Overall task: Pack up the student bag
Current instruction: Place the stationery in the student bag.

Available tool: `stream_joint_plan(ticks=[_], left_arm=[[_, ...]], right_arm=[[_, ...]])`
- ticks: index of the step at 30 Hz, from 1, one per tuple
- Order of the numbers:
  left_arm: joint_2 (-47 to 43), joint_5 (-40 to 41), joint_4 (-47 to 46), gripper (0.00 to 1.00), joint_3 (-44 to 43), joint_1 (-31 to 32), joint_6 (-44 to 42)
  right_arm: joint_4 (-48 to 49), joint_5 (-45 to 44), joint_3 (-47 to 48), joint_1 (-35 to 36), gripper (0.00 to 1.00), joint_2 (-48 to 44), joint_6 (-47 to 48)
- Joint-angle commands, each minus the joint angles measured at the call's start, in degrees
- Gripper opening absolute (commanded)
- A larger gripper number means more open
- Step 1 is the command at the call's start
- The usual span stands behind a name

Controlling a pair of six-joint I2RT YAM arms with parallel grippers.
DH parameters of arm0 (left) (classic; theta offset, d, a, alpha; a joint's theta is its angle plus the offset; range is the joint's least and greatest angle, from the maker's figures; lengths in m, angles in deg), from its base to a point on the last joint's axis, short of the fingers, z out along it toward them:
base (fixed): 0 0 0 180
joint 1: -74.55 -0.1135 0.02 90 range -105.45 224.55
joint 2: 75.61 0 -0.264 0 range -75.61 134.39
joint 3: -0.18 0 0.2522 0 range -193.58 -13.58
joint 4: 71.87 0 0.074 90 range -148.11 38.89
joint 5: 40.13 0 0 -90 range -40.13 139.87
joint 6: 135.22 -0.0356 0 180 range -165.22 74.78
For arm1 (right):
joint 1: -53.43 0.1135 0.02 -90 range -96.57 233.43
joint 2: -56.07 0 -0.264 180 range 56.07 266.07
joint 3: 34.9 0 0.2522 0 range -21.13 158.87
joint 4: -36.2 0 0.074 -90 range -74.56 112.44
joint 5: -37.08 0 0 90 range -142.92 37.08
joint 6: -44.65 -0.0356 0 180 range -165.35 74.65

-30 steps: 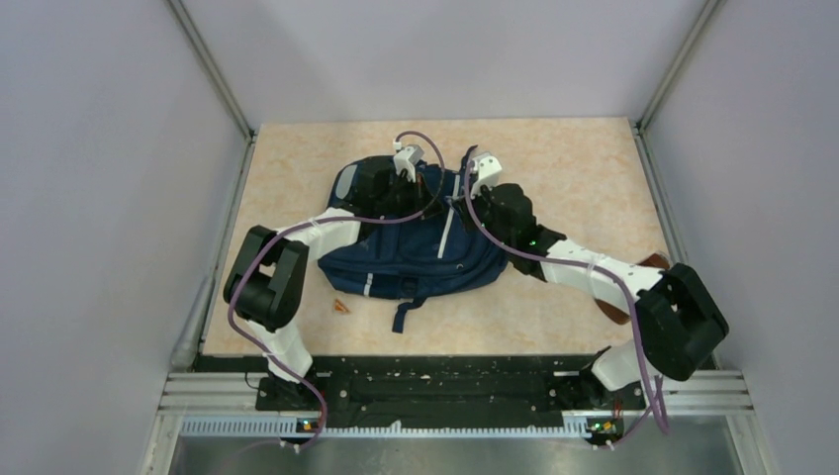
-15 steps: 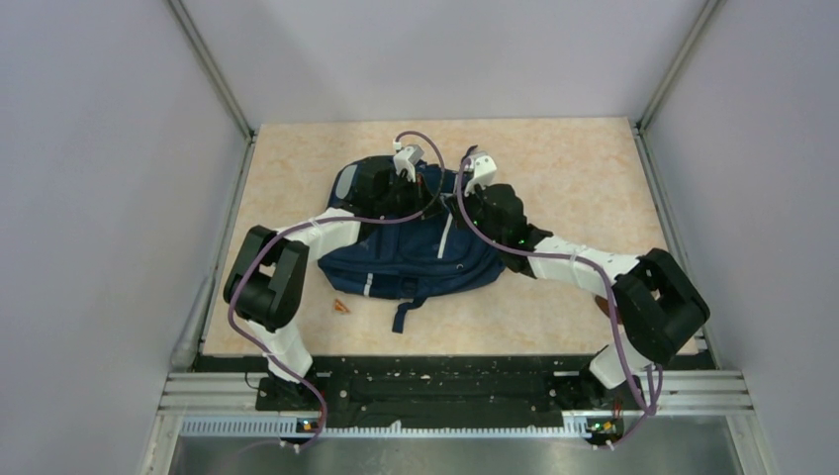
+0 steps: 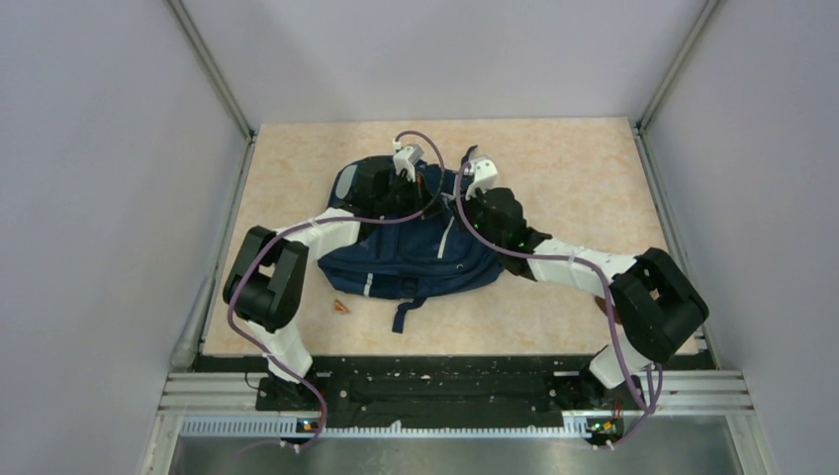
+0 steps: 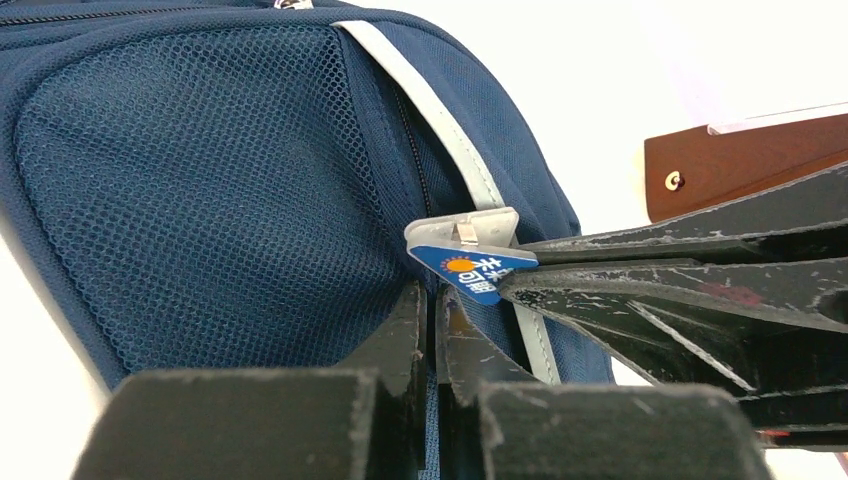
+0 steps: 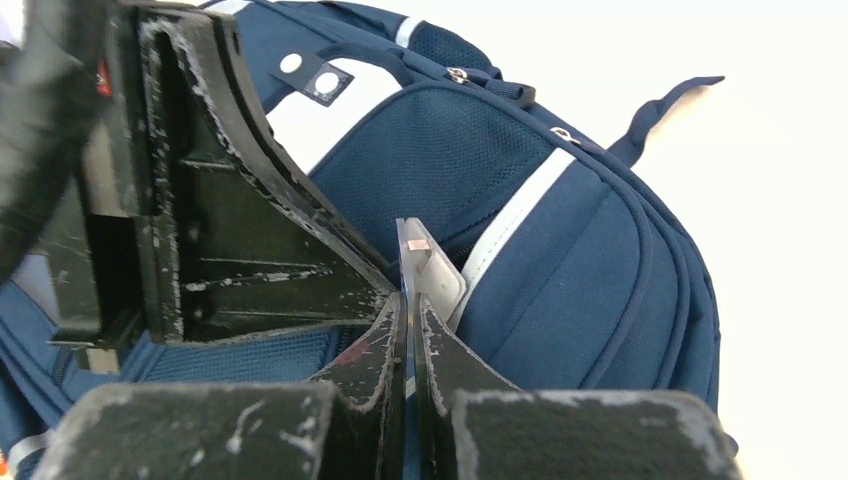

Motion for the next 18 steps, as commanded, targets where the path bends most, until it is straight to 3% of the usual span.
stream_joint_plan(ticks=[1, 18], left_arm=[[-4.0, 1.5, -3.0, 0.00, -0.2, -1.5, -0.9], [-4.6, 1.3, -3.9, 0.00, -0.5, -1.4, -1.2]], right_arm=[[-0.4, -3.1, -1.6, -0.3, 0.00, -0.4, 1.6], [-7.4, -3.5, -2.4, -0.4, 0.00, -1.7, 0.7]])
